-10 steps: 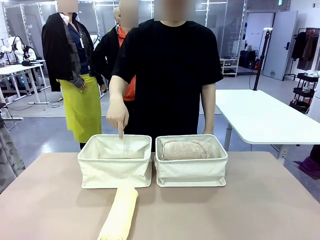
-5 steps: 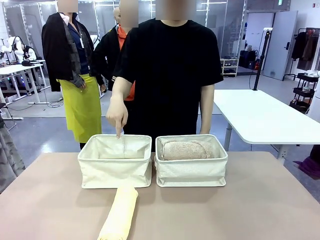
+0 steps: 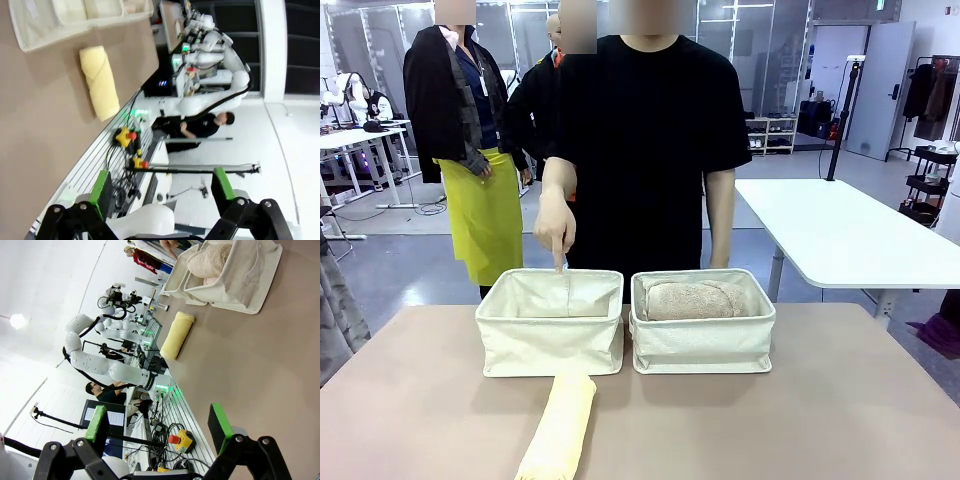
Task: Divide the towels into two baskets.
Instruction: Pick up one hotel-folded towel from the bottom of the table and place it in the Fabric basket indicated by the person.
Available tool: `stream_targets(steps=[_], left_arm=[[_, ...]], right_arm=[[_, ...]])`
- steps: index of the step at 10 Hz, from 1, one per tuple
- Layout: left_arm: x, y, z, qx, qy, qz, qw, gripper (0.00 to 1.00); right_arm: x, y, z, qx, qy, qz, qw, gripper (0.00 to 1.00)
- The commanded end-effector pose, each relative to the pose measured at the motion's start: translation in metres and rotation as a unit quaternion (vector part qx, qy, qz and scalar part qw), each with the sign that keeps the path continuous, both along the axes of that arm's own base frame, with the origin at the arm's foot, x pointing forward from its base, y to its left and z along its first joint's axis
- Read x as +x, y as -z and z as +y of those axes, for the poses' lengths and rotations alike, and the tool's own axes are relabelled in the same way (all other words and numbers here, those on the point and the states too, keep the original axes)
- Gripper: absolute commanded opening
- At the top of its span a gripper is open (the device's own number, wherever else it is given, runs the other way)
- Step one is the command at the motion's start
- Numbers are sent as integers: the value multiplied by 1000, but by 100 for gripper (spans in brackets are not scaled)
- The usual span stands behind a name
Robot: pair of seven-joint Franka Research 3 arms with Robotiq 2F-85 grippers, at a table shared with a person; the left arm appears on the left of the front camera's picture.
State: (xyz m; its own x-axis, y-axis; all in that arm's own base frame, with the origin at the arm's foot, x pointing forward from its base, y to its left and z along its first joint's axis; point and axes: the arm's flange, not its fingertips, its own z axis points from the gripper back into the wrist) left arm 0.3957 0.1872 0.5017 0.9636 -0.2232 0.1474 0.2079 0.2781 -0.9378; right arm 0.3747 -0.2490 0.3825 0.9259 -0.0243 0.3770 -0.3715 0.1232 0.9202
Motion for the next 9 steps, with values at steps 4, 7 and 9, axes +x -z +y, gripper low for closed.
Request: stream_targets(steps=[4, 7, 9], left_arm=[[-17, 50, -164, 135, 73, 39, 987, 100], [-10, 62, -255, 293, 17, -14, 956, 100], [-9, 71, -304, 371, 0, -46, 927, 100]], right_arm=[[-2, -3, 2, 1, 2, -3, 1000, 100], [-2, -3, 2, 1, 2, -3, 1000, 100], [-2, -3, 2, 1, 2, -3, 1000, 100]])
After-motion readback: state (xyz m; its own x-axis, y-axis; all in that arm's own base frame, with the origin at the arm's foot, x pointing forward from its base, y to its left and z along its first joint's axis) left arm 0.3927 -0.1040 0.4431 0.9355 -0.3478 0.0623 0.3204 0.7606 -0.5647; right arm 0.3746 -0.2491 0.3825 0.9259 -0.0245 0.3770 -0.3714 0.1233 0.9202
